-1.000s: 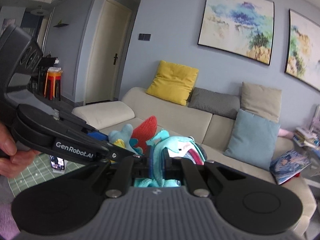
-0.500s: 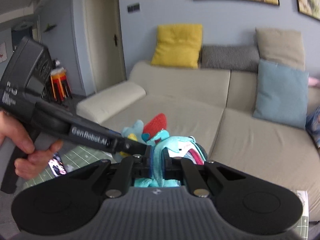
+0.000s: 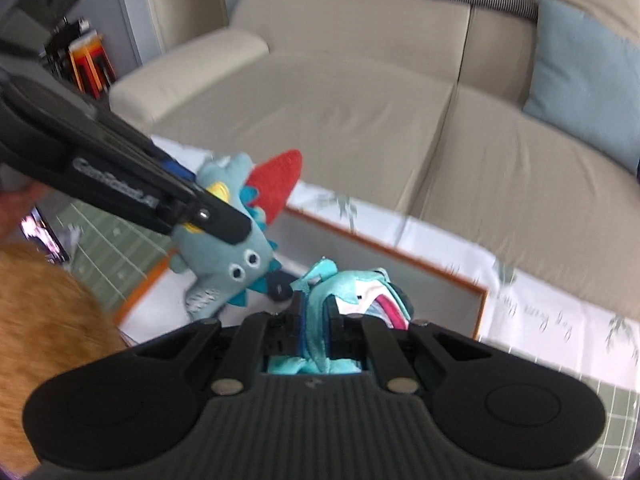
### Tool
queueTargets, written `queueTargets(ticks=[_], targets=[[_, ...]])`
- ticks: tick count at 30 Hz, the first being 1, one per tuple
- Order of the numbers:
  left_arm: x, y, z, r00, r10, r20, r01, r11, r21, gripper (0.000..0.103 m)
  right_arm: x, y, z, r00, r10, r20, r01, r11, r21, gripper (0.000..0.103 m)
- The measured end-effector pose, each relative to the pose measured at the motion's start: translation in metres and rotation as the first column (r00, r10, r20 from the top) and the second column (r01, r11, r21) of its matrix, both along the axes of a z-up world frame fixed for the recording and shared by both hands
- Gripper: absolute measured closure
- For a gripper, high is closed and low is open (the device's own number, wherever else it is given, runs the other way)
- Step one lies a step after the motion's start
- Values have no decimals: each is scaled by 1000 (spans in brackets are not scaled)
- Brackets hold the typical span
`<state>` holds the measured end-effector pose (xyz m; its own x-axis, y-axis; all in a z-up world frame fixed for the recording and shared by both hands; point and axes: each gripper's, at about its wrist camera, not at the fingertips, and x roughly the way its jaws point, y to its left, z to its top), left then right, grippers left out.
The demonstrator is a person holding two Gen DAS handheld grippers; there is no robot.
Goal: Organize soft objects
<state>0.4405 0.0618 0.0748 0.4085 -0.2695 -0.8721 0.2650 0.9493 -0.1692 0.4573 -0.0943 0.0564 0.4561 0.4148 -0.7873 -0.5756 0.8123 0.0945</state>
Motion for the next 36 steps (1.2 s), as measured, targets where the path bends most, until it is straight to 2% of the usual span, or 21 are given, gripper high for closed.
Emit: queueTargets(ticks=[3,5,8,10,11,17,22,27,33,36], targets=[[4,-3,-7,1000,-8,-21,9,999,35,67,2,3,-15,1000,-14,-26,13,1000,-16,94],[6,-4,-10,999,-9,-42,10,1000,21,65,10,5,-20,999,-25,-40,24,1000,-20,87],[7,-4,-13,998,0,-62,2,1000,20,59,11,6,-22,998,-37,-41,36,999,-31,82],[8,-3,-11,998,7,-59,-6,1000,21,50,9,6,-20,998,-46,-35,45,999,-27,82],[7,-2,-9,999,9,-54,-8,1000,13,48,8,6,-19,998,-48,-33,47,999,-26,82],[1,-5,8,1000,5,-18,-5,1000,1,48,-6,2,-3,998,-58,9,59,998,-27,82],[-16,-11,39,999,-1,52,2,1000,-11,48,-23,-3,37,994,-68,80,69,998,0,82],[-51,-19,81,987,-19,157,23,999,-25,48,-60,-9,82,977,-81,196,77,997,31,80],[-114,-31,125,955,-46,292,50,999,-7,48,-121,-19,129,949,-83,303,65,995,70,79],[-151,-37,142,930,-41,364,39,999,11,48,-157,-26,145,935,-92,342,69,994,79,79]])
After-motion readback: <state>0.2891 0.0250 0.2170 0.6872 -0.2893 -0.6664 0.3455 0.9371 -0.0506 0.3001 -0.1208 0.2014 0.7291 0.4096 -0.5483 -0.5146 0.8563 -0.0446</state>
